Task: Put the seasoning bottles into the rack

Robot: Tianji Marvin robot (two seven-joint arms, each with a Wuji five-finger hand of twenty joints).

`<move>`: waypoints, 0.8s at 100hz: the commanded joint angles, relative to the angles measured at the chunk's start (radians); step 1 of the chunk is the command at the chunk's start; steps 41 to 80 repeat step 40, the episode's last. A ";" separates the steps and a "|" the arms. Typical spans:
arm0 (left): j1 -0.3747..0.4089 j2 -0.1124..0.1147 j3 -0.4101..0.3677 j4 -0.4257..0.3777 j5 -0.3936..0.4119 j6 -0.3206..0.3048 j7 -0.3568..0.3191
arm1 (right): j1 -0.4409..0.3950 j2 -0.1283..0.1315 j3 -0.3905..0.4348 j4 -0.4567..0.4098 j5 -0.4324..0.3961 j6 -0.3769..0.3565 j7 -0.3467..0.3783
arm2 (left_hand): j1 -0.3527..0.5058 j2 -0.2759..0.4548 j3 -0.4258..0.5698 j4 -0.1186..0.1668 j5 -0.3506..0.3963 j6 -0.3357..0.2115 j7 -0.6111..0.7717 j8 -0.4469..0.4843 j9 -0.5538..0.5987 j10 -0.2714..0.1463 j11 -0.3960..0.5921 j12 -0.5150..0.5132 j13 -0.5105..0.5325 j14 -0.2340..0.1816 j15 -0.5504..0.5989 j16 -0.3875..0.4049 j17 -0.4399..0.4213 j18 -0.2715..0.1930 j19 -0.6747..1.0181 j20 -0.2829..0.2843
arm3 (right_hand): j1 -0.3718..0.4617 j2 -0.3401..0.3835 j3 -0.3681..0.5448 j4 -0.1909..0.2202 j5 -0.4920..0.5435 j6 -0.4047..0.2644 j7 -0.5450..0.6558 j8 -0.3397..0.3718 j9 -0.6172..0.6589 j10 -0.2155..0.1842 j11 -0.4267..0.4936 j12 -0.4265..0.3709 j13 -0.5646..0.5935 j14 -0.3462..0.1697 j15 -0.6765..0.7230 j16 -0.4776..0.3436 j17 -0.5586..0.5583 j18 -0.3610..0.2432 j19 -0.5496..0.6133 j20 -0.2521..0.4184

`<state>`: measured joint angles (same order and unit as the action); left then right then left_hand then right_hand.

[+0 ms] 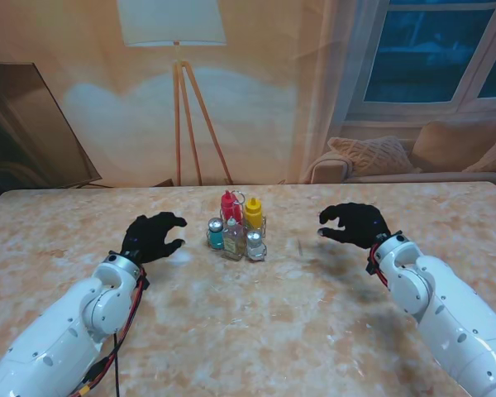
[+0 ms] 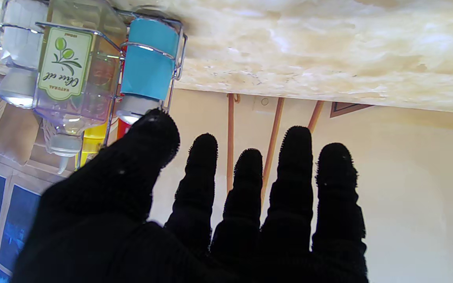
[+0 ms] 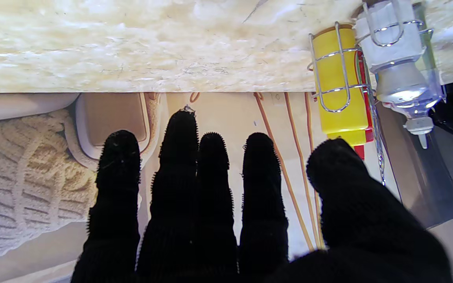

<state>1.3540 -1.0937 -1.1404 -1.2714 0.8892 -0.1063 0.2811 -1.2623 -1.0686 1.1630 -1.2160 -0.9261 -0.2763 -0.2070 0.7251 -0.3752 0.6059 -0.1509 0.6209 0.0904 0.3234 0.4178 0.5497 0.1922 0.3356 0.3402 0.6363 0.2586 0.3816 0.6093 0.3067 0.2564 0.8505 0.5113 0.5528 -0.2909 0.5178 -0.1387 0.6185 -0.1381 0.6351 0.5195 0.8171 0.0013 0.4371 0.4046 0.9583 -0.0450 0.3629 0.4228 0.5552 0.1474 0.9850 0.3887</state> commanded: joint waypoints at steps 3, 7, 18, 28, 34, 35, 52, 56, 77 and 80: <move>0.011 -0.003 -0.003 -0.021 0.006 0.003 -0.014 | -0.029 -0.004 0.005 -0.018 0.001 0.000 -0.005 | 0.021 0.025 -0.016 0.033 0.016 0.012 -0.024 0.008 0.021 0.003 -0.011 0.004 -0.002 0.019 -0.002 0.019 -0.012 0.011 -0.015 0.008 | 0.011 0.038 -0.013 -0.005 0.005 -0.022 0.014 -0.010 0.020 -0.002 0.013 0.018 -0.009 0.003 0.015 0.000 -0.013 0.017 0.021 -0.010; 0.013 -0.004 -0.002 -0.024 0.004 0.005 -0.014 | -0.034 -0.004 0.010 -0.023 -0.006 0.000 -0.011 | 0.020 0.028 -0.018 0.033 0.016 0.010 -0.024 0.008 0.019 0.002 -0.012 0.004 -0.003 0.018 -0.002 0.019 -0.013 0.011 -0.016 0.008 | 0.011 0.037 -0.015 -0.005 0.005 -0.024 0.016 -0.010 0.020 -0.002 0.014 0.020 -0.005 0.002 0.019 0.002 -0.011 0.017 0.023 -0.009; 0.005 -0.005 0.009 -0.024 -0.002 0.010 -0.022 | -0.043 -0.003 0.017 -0.030 -0.014 -0.005 -0.017 | 0.021 0.031 -0.022 0.034 0.013 0.011 -0.026 0.008 0.016 0.004 -0.013 0.004 -0.004 0.020 -0.002 0.019 -0.014 0.010 -0.017 0.009 | 0.015 0.039 -0.018 -0.006 0.004 -0.026 0.020 -0.012 0.022 -0.002 0.017 0.022 -0.008 0.003 0.021 0.004 -0.015 0.015 0.023 -0.010; 0.000 -0.005 0.019 -0.024 -0.007 0.014 -0.032 | -0.041 0.001 0.016 -0.031 -0.040 -0.005 -0.026 | 0.021 0.031 -0.024 0.034 0.013 0.010 -0.026 0.008 0.015 0.001 -0.013 0.004 -0.005 0.019 -0.002 0.019 -0.013 0.010 -0.017 0.010 | 0.015 0.041 -0.021 -0.005 0.002 -0.026 0.022 -0.015 0.023 -0.004 0.018 0.023 -0.007 0.001 0.023 0.005 -0.017 0.014 0.021 -0.010; -0.001 -0.005 0.021 -0.025 -0.009 0.015 -0.035 | -0.040 0.002 0.015 -0.030 -0.045 -0.004 -0.027 | 0.020 0.031 -0.025 0.035 0.012 0.010 -0.028 0.008 0.015 0.000 -0.013 0.004 -0.004 0.018 -0.002 0.019 -0.013 0.010 -0.018 0.010 | 0.017 0.041 -0.022 -0.004 0.002 -0.024 0.022 -0.016 0.023 -0.004 0.018 0.024 -0.007 0.001 0.024 0.005 -0.016 0.014 0.021 -0.011; 0.000 -0.005 0.021 -0.026 -0.009 0.015 -0.036 | -0.039 0.002 0.014 -0.030 -0.045 -0.004 -0.027 | 0.021 0.031 -0.025 0.035 0.012 0.009 -0.028 0.008 0.015 0.002 -0.013 0.004 -0.005 0.019 -0.003 0.019 -0.013 0.010 -0.018 0.010 | 0.016 0.041 -0.022 -0.004 0.002 -0.024 0.022 -0.016 0.023 -0.003 0.018 0.024 -0.007 0.001 0.024 0.006 -0.016 0.014 0.021 -0.011; 0.001 -0.005 0.021 -0.027 -0.009 0.015 -0.036 | -0.038 0.002 0.013 -0.030 -0.042 -0.002 -0.023 | 0.022 0.030 -0.025 0.035 0.012 0.010 -0.027 0.008 0.015 0.000 -0.012 0.004 -0.005 0.019 -0.002 0.019 -0.012 0.010 -0.017 0.011 | 0.016 0.043 -0.023 -0.004 0.002 -0.024 0.023 -0.017 0.023 -0.005 0.019 0.025 -0.008 0.001 0.025 0.006 -0.017 0.015 0.021 -0.011; 0.001 -0.005 0.021 -0.027 -0.009 0.015 -0.036 | -0.038 0.002 0.013 -0.030 -0.042 -0.002 -0.023 | 0.022 0.030 -0.025 0.035 0.012 0.010 -0.027 0.008 0.015 0.000 -0.012 0.004 -0.005 0.019 -0.002 0.019 -0.012 0.010 -0.017 0.011 | 0.016 0.043 -0.023 -0.004 0.002 -0.024 0.023 -0.017 0.023 -0.005 0.019 0.025 -0.008 0.001 0.025 0.006 -0.017 0.015 0.021 -0.011; 0.001 -0.005 0.021 -0.027 -0.009 0.015 -0.036 | -0.038 0.002 0.013 -0.030 -0.042 -0.002 -0.023 | 0.022 0.030 -0.025 0.035 0.012 0.010 -0.027 0.008 0.015 0.000 -0.012 0.004 -0.005 0.019 -0.002 0.019 -0.012 0.010 -0.017 0.011 | 0.016 0.043 -0.023 -0.004 0.002 -0.024 0.023 -0.017 0.023 -0.005 0.019 0.025 -0.008 0.001 0.025 0.006 -0.017 0.015 0.021 -0.011; 0.001 -0.005 0.021 -0.027 -0.009 0.015 -0.036 | -0.038 0.002 0.013 -0.030 -0.042 -0.002 -0.023 | 0.022 0.030 -0.025 0.035 0.012 0.010 -0.027 0.008 0.015 0.000 -0.012 0.004 -0.005 0.019 -0.002 0.019 -0.012 0.010 -0.017 0.011 | 0.016 0.043 -0.023 -0.004 0.002 -0.024 0.023 -0.017 0.023 -0.005 0.019 0.025 -0.008 0.001 0.025 0.006 -0.017 0.015 0.021 -0.011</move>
